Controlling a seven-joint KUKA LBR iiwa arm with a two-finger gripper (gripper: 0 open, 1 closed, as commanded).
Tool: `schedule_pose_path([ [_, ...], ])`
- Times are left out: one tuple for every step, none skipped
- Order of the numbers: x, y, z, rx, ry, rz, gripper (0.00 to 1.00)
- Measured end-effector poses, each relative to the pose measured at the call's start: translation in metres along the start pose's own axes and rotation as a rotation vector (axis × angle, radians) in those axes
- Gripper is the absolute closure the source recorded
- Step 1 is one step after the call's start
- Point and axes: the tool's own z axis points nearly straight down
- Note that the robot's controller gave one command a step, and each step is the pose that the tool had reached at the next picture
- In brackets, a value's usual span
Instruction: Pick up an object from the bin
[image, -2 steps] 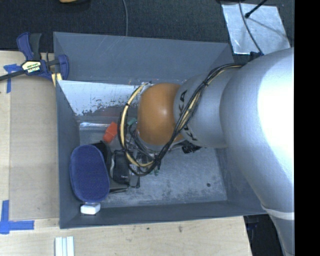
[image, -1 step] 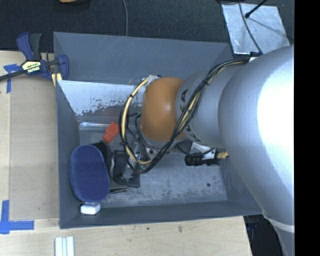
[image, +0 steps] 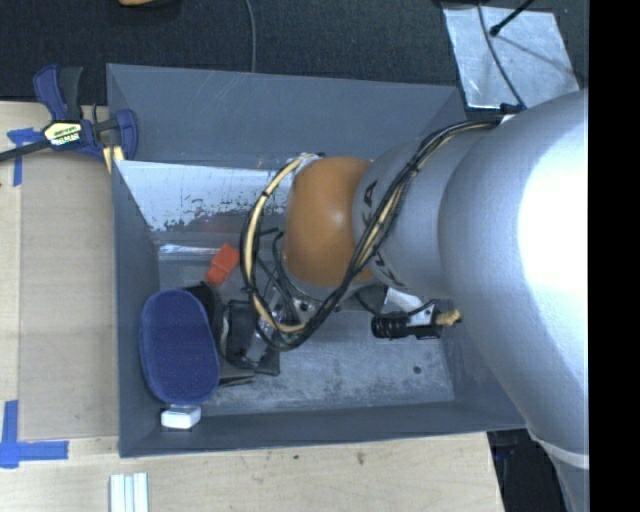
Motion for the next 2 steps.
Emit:
schedule_pose_path([
  [0.0182,-0.0082,0.0355,-0.001,-0.001,0.557,0.0],
  [0.0178,-0.0082,0.0354,-0.001,-0.001,0.556,0.0],
])
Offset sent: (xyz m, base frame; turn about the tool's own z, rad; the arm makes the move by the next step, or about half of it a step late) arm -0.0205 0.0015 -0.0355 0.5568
